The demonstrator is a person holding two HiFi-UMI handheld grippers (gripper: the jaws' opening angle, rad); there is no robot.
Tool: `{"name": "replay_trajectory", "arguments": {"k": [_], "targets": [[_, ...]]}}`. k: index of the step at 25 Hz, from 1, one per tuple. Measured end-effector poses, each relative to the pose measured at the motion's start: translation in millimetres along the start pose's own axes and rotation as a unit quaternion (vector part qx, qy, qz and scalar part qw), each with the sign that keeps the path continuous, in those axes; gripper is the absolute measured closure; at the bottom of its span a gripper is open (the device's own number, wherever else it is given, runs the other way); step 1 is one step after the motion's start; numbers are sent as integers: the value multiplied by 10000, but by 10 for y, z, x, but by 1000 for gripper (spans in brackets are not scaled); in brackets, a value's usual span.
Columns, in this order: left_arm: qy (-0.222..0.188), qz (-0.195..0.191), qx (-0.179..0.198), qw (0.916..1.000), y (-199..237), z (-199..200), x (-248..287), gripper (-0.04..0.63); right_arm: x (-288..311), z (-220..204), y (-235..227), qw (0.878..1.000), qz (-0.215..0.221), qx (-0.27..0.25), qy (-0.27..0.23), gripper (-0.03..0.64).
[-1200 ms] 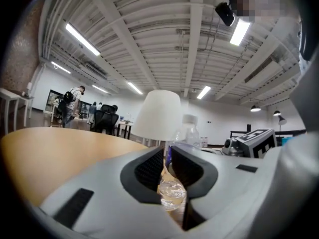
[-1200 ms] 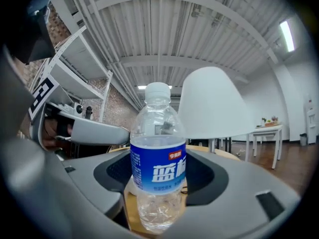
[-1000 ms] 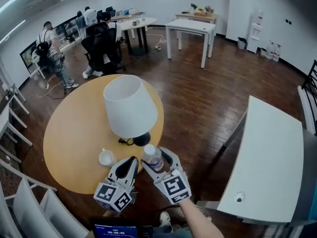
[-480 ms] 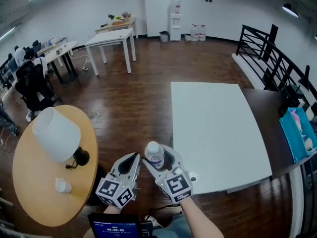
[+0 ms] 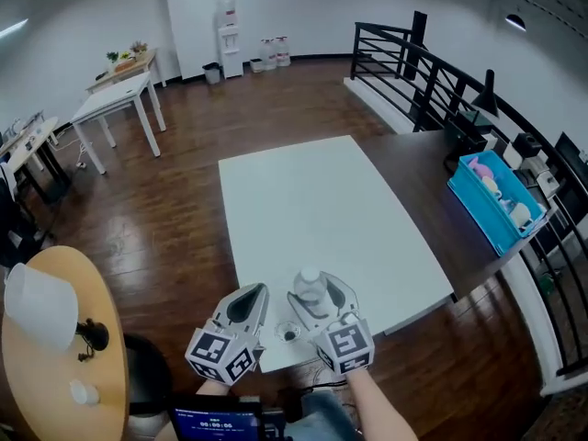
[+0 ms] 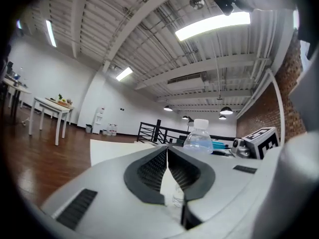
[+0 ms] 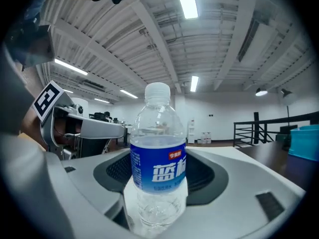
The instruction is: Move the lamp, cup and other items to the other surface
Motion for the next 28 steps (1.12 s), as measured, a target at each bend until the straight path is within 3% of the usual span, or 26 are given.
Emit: {"name": "replay_trajectory", "arguments": {"k": [5, 13, 28], "targets": [[157, -266, -76, 9995, -169, -132, 407, 580, -214, -177, -644, 9977, -625, 231, 106, 328], [335, -552, -22, 9979, -382, -222, 974, 580, -345, -443, -1312, 9929, -1106, 338, 270, 327], [505, -768, 76, 9957, -540, -247, 1117, 580, -554, -466, -1389, 9876, -1417, 662, 142, 276]]}}
Point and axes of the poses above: the fingertips, and each gripper's own axes: x forward along the fingers, y to its left, z out of its top, the point moved 5 cm from there along -x, backward along the fingers, and after that the axes turned 1 degree about y, right-handed, at the moved point
